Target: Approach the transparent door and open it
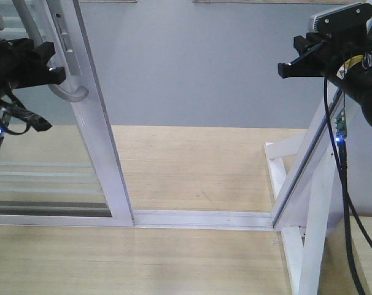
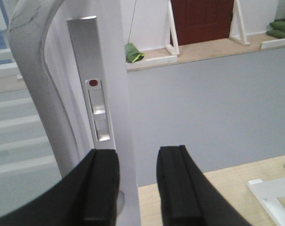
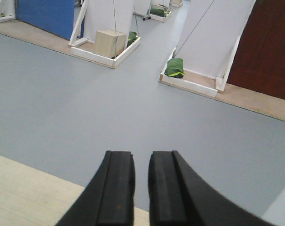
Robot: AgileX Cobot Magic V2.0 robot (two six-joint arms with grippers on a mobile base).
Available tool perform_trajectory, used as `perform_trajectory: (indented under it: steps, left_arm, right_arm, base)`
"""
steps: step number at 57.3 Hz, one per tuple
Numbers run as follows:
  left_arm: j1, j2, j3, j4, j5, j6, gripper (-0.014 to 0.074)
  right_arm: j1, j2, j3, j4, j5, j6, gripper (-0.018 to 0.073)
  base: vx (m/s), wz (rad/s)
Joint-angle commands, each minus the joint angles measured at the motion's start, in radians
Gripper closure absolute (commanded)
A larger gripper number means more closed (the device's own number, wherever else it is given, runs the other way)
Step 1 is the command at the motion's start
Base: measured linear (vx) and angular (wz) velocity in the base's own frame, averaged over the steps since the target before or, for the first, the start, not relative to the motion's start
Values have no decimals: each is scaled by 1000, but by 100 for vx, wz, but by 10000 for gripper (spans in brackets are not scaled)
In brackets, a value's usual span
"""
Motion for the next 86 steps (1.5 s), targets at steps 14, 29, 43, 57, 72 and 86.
perform_trajectory:
  steps: [14, 29, 43, 57, 72, 86]
  left_arm:
    - [-2, -247, 235, -18, -156, -2, 252]
    - [-2, -500, 464, -6, -159, -85, 262]
    - [-2, -724, 620, 131, -145, -204, 335]
    - [-2, -834, 716, 217, -155, -316, 353]
    - [-2, -831, 716, 217, -159, -305, 404]
    - [-2, -831, 716, 217, -160, -305, 605]
  right_arm:
    - [-4, -319, 245, -116, -132, 118, 353]
    - [-4, -662, 470, -115, -100, 202, 353]
    - [-4, -991, 677, -116, 17, 206, 353]
    - [-4, -1202, 779, -117, 52, 241, 353]
    - [-4, -1218, 783, -117, 55, 237, 390]
    - [-4, -1218, 783, -116, 60, 248, 572]
  base:
    - [0, 0]
    - [0, 0]
    - [0, 0]
    - [0, 0]
    - [0, 0]
    - [0, 0]
